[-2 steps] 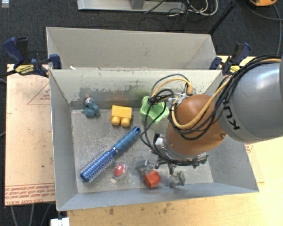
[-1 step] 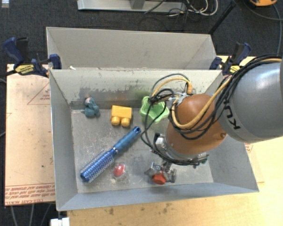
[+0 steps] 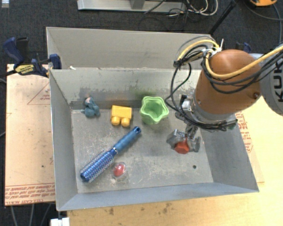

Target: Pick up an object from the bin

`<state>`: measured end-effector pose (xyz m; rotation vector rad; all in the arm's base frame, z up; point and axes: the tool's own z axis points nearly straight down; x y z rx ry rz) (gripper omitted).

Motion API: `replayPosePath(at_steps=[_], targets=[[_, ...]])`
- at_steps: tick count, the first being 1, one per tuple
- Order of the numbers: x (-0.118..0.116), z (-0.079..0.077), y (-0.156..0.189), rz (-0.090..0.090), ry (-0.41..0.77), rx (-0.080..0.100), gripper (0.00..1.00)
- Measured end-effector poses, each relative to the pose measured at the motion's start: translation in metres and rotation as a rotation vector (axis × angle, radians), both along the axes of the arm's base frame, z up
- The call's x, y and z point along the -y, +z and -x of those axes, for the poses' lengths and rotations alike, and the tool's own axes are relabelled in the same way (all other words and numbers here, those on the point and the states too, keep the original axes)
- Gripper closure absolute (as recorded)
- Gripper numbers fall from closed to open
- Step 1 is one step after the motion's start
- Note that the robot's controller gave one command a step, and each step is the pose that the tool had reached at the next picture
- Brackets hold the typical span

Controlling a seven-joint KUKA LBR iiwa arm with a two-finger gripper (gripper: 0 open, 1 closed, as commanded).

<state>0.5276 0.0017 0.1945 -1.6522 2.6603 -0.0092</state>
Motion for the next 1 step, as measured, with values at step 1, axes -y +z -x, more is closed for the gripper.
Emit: replayPosePath(at_steps=[1], targets=[[0.029, -0.0035, 0.1812, 0.0, 0.015, 0.001, 1.0]])
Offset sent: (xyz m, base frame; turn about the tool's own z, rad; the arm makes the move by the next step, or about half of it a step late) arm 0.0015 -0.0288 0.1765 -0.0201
